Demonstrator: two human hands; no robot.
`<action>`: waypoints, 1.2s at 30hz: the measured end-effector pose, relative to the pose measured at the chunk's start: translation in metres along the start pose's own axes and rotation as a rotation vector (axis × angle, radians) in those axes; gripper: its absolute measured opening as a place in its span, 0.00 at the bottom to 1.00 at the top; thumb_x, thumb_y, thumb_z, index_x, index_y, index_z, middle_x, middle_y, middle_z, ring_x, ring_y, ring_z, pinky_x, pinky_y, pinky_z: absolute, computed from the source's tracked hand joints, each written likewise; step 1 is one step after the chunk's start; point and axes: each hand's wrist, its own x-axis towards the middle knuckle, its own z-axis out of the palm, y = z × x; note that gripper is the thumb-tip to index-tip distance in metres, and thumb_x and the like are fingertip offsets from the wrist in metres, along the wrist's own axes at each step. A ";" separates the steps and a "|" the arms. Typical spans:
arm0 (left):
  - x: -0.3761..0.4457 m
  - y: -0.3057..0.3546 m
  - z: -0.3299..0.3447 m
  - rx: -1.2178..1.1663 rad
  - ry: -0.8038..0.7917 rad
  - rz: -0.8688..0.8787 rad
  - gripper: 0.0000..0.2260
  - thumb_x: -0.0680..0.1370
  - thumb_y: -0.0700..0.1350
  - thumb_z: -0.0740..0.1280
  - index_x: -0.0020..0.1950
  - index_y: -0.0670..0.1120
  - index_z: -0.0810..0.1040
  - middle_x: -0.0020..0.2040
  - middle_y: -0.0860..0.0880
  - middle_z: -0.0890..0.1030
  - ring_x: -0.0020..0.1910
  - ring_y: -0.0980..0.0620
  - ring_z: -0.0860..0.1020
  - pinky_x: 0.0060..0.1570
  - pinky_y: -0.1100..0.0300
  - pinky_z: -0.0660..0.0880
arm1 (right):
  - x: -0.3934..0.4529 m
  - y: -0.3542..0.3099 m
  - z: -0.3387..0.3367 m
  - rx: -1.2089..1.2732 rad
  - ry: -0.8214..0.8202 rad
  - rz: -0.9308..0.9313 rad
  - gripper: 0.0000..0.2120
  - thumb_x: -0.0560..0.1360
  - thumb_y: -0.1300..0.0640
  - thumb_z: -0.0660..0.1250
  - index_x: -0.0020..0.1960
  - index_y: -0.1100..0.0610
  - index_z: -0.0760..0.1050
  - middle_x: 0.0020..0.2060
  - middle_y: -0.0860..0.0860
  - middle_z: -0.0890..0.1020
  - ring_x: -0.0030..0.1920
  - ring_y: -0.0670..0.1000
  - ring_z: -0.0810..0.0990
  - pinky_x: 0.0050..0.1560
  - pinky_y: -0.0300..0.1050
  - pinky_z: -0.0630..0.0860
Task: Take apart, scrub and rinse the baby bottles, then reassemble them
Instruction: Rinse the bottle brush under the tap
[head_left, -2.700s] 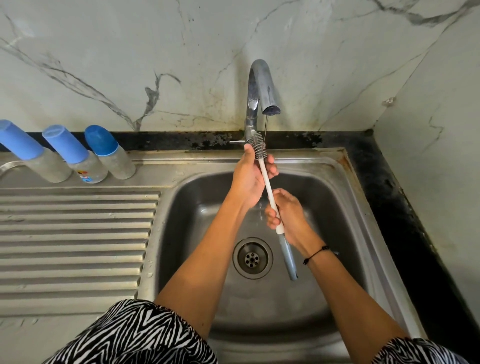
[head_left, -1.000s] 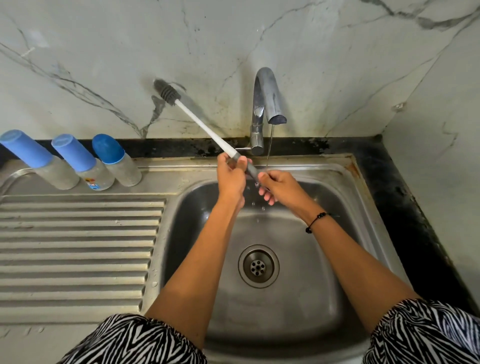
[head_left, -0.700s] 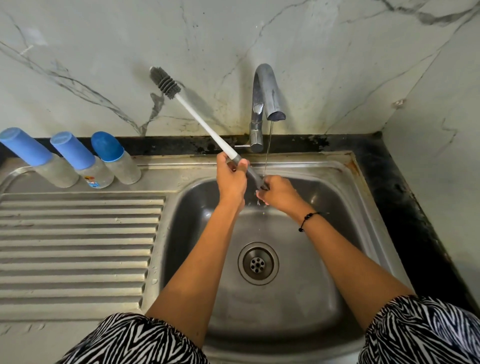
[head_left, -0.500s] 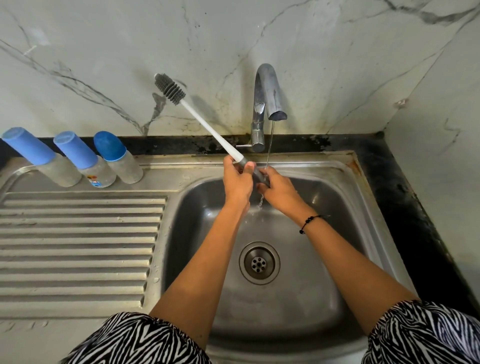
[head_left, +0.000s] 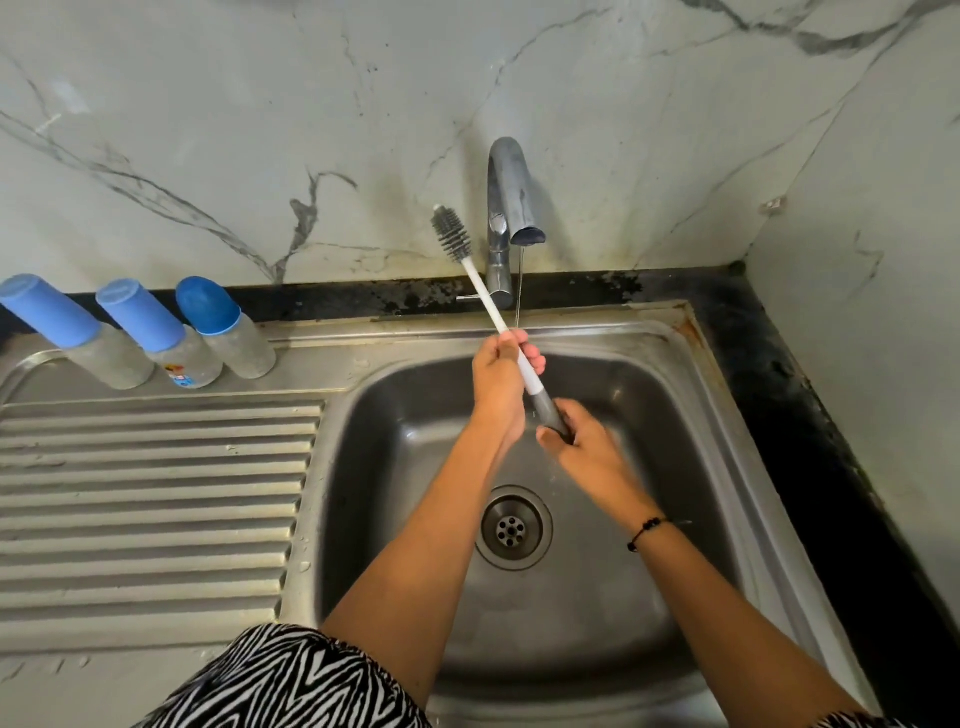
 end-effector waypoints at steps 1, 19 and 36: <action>-0.003 -0.003 0.003 -0.008 -0.003 -0.026 0.12 0.84 0.40 0.53 0.44 0.42 0.73 0.34 0.46 0.74 0.34 0.51 0.73 0.42 0.59 0.74 | 0.001 -0.004 -0.001 0.010 0.028 -0.026 0.11 0.77 0.58 0.64 0.59 0.51 0.71 0.37 0.48 0.75 0.35 0.45 0.72 0.35 0.38 0.70; -0.015 0.011 0.006 0.015 -0.078 -0.075 0.11 0.83 0.38 0.55 0.44 0.43 0.74 0.35 0.47 0.74 0.33 0.52 0.73 0.39 0.62 0.74 | -0.016 0.007 0.000 -0.132 -0.057 0.369 0.06 0.72 0.63 0.65 0.37 0.56 0.75 0.33 0.51 0.77 0.33 0.47 0.73 0.31 0.37 0.68; -0.025 0.015 -0.039 0.021 0.046 -0.121 0.06 0.80 0.37 0.62 0.45 0.43 0.75 0.41 0.45 0.82 0.42 0.49 0.81 0.48 0.57 0.78 | -0.023 -0.006 -0.004 -0.253 0.124 0.080 0.11 0.72 0.64 0.66 0.52 0.54 0.79 0.42 0.52 0.81 0.41 0.49 0.76 0.44 0.41 0.73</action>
